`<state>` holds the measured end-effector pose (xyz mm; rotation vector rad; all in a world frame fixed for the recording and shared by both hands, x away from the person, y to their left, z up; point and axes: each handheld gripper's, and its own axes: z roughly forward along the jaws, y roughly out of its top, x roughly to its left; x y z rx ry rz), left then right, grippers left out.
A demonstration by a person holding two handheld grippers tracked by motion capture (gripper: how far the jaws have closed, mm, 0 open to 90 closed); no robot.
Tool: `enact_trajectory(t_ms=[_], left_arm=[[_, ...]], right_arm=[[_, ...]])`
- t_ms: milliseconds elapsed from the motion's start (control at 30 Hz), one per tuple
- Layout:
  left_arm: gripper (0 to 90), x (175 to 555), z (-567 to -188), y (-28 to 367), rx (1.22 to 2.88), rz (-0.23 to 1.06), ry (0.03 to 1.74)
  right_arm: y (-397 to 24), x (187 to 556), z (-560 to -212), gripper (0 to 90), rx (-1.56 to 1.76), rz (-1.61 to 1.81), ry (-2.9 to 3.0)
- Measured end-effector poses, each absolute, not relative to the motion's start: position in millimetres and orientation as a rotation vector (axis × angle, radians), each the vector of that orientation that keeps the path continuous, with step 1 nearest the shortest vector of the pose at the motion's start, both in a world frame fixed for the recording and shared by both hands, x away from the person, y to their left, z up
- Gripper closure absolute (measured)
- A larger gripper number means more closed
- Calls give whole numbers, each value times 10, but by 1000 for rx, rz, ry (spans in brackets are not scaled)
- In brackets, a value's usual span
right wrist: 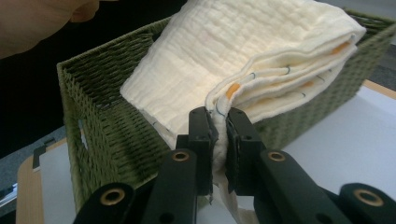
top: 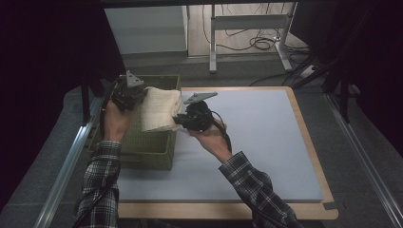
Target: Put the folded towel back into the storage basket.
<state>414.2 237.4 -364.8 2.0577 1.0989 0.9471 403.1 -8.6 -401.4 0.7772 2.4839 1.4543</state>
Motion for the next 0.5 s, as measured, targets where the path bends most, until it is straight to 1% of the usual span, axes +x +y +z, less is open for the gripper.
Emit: enact_trajectory(t_ms=[500], left_arm=[[843,4130,-3764,2861,2046,968,1206]], right_arm=[[633,4097,-4153,818,734,1386,2560]])
